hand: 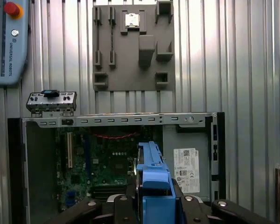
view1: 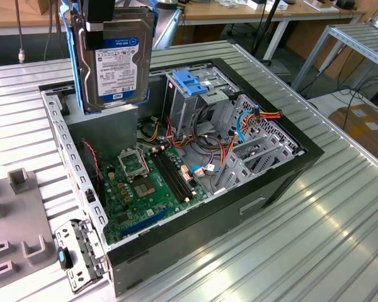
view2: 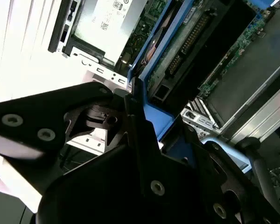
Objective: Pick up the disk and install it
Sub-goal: 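Pick up the disk, then insert the disk into the insertion slot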
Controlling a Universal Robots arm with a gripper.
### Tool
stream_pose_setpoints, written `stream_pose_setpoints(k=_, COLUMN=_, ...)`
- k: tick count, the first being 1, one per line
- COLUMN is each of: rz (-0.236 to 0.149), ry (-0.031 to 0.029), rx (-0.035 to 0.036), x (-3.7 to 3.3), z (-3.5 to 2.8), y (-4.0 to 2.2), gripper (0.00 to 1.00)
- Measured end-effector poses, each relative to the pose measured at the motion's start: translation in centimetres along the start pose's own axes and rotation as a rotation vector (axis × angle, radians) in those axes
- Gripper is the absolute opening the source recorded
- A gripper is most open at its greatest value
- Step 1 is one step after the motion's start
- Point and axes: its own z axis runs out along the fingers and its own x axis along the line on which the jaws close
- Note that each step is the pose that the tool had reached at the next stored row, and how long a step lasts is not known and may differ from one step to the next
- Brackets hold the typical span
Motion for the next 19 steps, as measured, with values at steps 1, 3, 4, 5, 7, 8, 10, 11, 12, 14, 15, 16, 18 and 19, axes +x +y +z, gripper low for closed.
stream_pose_setpoints(k=1, rz=0.000, ry=0.0002, rx=0.0000, x=0.12, z=0.01, y=-0.45, gripper=0.37)
stream_pose_setpoints(k=3, rz=0.000, ry=0.0002, rx=0.0000, x=0.17, z=0.02, y=-0.56, gripper=0.37)
stream_pose_setpoints(k=4, rz=0.000, ry=0.0007, rx=0.0000, x=0.17, z=0.01, y=-0.56, gripper=0.37)
stream_pose_setpoints(k=5, rz=0.000, ry=0.0014, rx=0.0000, x=0.17, z=0.02, y=-0.56, gripper=0.37)
stream_pose_setpoints(k=7, rz=0.000, ry=0.0014, rx=0.0000, x=0.17, z=0.02, y=-0.56, gripper=0.37)
stream_pose_setpoints(k=8, rz=0.000, ry=0.0014, rx=0.0000, x=0.17, z=0.02, y=-0.56, gripper=0.37)
stream_pose_setpoints(k=10, rz=0.000, ry=0.0014, rx=0.0000, x=0.20, z=0.01, y=-0.57, gripper=0.37)
stream_pose_setpoints(k=11, rz=0.000, ry=0.0014, rx=0.0001, x=0.22, z=0.02, y=-0.57, gripper=0.37)
stream_pose_setpoints(k=12, rz=0.000, ry=0.0014, rx=0.0001, x=0.23, z=0.02, y=-0.57, gripper=0.37)
stream_pose_setpoints(k=14, rz=0.000, ry=0.0014, rx=0.0000, x=0.27, z=0.02, y=-0.58, gripper=0.37)
stream_pose_setpoints(k=15, rz=0.000, ry=0.0014, rx=0.0000, x=0.28, z=0.02, y=-0.59, gripper=0.37)
stream_pose_setpoints(k=16, rz=0.000, ry=0.0014, rx=0.0001, x=0.35, z=0.02, y=-0.62, gripper=0.37)
stream_pose_setpoints(k=18, rz=0.000, ry=0.0014, rx=0.0000, x=0.50, z=0.02, y=-0.75, gripper=0.37)
stream_pose_setpoints(k=19, rz=0.000, ry=0.0014, rx=-0.0001, x=0.54, z=0.02, y=-0.80, gripper=0.37)
